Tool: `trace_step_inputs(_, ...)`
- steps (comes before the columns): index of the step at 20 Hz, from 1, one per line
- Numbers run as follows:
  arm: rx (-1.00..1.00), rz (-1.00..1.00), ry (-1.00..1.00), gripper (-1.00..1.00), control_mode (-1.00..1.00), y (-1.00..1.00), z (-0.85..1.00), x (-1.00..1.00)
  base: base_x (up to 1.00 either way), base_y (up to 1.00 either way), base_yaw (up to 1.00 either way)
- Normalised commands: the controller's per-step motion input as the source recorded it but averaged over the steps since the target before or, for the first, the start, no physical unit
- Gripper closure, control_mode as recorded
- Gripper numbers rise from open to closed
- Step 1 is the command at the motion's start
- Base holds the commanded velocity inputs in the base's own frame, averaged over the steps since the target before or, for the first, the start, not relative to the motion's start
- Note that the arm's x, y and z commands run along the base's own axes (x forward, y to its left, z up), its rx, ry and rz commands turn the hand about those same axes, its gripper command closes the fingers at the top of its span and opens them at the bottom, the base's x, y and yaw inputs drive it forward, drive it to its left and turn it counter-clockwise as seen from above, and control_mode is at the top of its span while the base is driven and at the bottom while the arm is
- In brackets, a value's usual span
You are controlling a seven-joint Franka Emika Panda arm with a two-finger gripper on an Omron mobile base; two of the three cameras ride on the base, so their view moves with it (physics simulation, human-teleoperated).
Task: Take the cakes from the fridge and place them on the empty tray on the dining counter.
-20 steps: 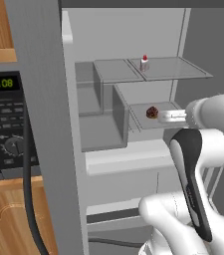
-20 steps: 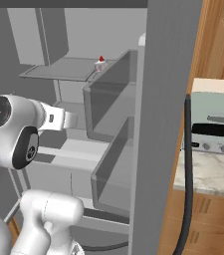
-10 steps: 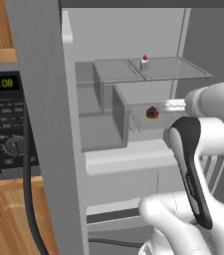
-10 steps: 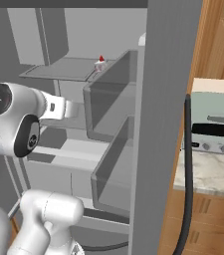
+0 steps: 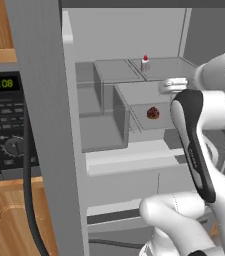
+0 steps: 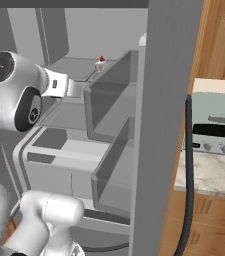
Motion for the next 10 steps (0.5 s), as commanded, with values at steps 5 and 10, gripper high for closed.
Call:
trace_step_inputs(5, 0.0, 0.0, 0.02, -1.0, -1.0, 0.0, 0.12, 0.44, 0.0, 0.0, 0.0)
trace_step_inputs(10, 0.0, 0.0, 0.0, -1.0, -1.0, 0.0, 0.0, 0.44, 0.0, 0.0, 0.0)
